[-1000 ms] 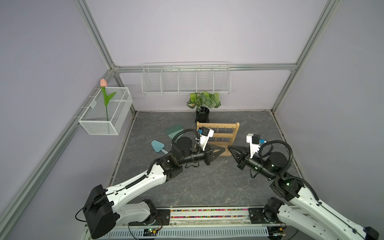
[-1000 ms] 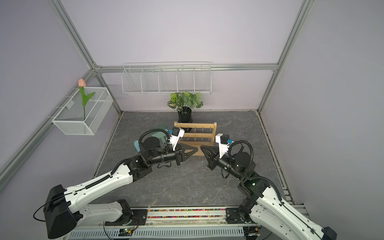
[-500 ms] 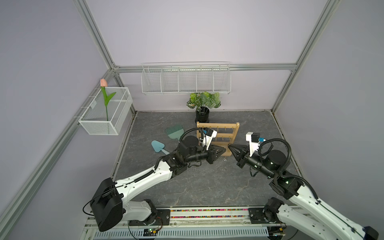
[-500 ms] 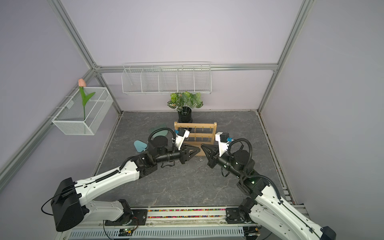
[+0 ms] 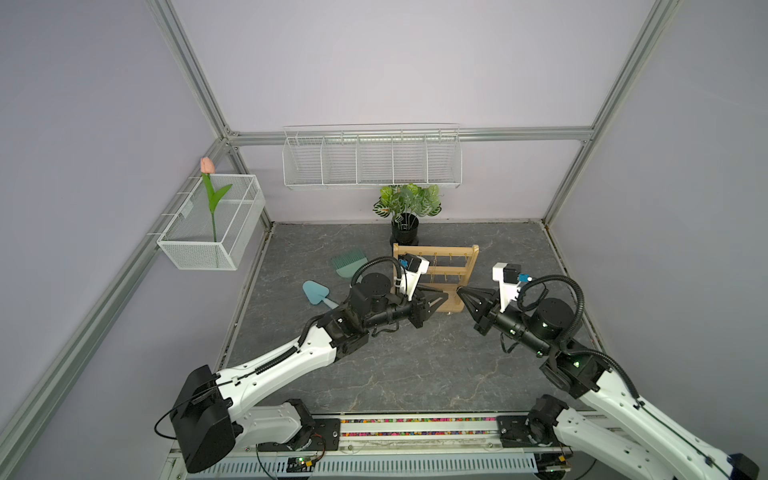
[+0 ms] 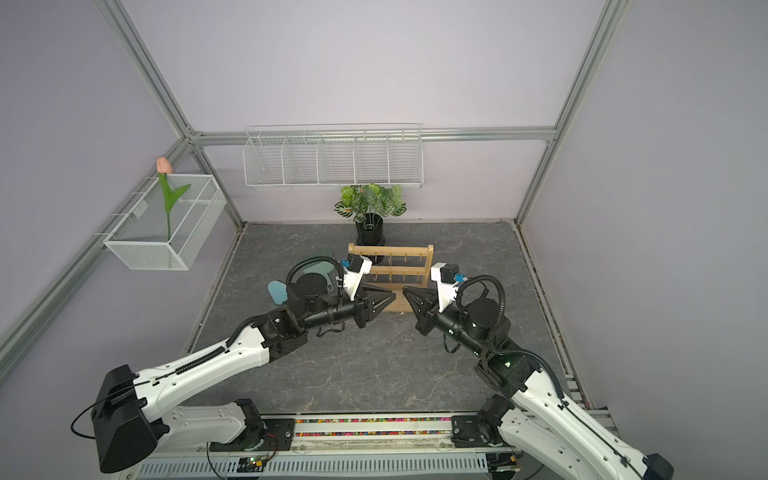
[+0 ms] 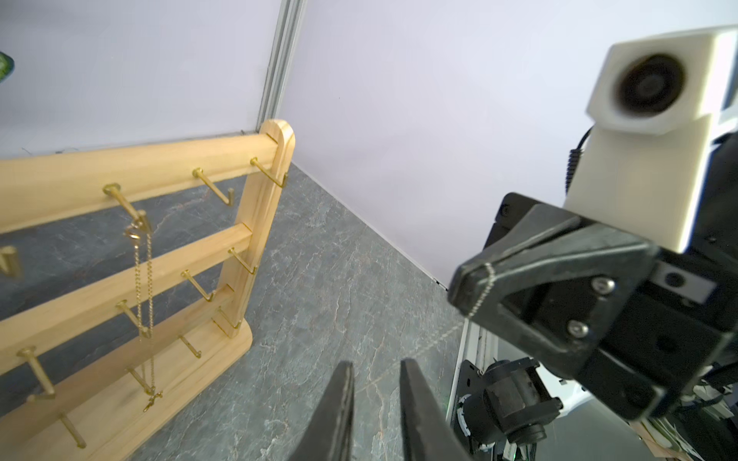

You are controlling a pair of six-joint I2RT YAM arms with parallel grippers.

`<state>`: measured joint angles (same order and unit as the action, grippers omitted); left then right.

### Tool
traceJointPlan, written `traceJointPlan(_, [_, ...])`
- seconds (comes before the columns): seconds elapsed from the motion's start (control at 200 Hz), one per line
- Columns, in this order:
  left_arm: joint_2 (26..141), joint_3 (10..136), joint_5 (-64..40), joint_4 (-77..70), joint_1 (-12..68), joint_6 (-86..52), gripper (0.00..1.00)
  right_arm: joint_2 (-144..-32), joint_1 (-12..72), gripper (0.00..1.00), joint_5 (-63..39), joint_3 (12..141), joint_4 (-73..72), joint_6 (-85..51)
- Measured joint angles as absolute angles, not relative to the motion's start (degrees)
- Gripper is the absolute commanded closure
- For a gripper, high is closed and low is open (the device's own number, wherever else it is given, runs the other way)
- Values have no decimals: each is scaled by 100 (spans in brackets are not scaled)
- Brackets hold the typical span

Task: Hang the necklace on the jewelry display stand
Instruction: Pick up the necklace from the center of the board.

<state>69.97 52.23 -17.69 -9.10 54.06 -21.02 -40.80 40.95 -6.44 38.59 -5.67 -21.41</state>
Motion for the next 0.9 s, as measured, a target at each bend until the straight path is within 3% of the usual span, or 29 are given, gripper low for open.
traceJointPlan(0.36, [7131, 5231, -1070, -722, 5793, -1678, 67, -4174, 4095, 93, -578, 3948, -462, -2141])
traceJointPlan(0.9, [7247, 5454, -718, -650, 5870, -1459, 70, -4209, 4095, 93, -495, 3999, -384, -2139])
